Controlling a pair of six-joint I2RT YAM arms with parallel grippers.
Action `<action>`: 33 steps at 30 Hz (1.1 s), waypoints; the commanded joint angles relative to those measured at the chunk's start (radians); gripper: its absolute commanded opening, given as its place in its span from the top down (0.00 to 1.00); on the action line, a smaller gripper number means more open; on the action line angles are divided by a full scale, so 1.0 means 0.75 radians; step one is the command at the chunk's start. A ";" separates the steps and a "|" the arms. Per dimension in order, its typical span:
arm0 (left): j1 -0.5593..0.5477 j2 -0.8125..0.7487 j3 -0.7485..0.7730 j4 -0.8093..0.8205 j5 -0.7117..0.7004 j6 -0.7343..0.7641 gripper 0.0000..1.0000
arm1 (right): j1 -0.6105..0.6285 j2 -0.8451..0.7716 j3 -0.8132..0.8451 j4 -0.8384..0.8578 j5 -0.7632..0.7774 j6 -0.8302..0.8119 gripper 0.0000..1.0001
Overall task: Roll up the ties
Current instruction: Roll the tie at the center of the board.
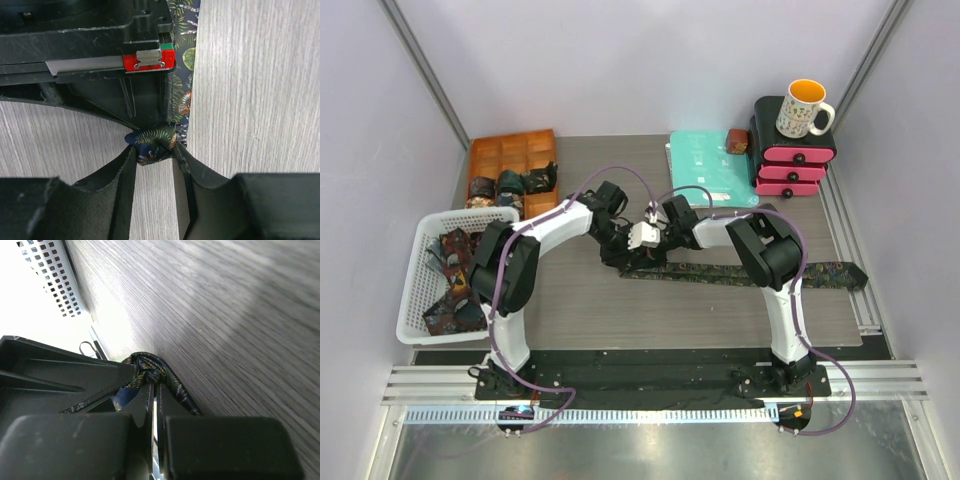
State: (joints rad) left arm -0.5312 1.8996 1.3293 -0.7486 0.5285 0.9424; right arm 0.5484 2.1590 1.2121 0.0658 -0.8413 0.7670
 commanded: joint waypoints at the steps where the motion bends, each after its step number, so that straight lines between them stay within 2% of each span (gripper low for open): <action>1: -0.050 0.067 0.040 0.039 -0.028 -0.031 0.63 | 0.001 0.016 -0.021 0.041 0.105 0.014 0.99; 4: -0.077 0.089 0.056 -0.010 -0.071 -0.050 0.60 | -0.001 -0.001 -0.031 0.068 0.105 0.031 0.99; 7: -0.093 0.095 0.034 -0.012 -0.144 -0.072 0.62 | -0.001 -0.011 -0.021 0.064 0.095 0.047 0.98; 11: -0.096 0.140 0.036 -0.055 -0.204 -0.066 0.67 | -0.003 -0.058 0.002 0.000 0.087 0.027 0.89; 23: -0.093 0.245 0.089 -0.159 -0.240 -0.021 0.68 | -0.079 -0.224 0.030 -0.272 0.048 -0.127 0.69; 28: -0.093 0.265 0.113 -0.186 -0.238 -0.013 0.68 | -0.085 -0.236 -0.008 -0.188 0.030 -0.062 0.68; 33: -0.093 0.269 0.113 -0.192 -0.238 -0.005 0.66 | -0.050 -0.230 -0.025 -0.051 0.034 -0.012 0.62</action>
State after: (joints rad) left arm -0.5900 2.0113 1.4548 -0.8848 0.4072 0.9043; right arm 0.4843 2.0331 1.1984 -0.0608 -0.8040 0.7258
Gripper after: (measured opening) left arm 0.332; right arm 0.372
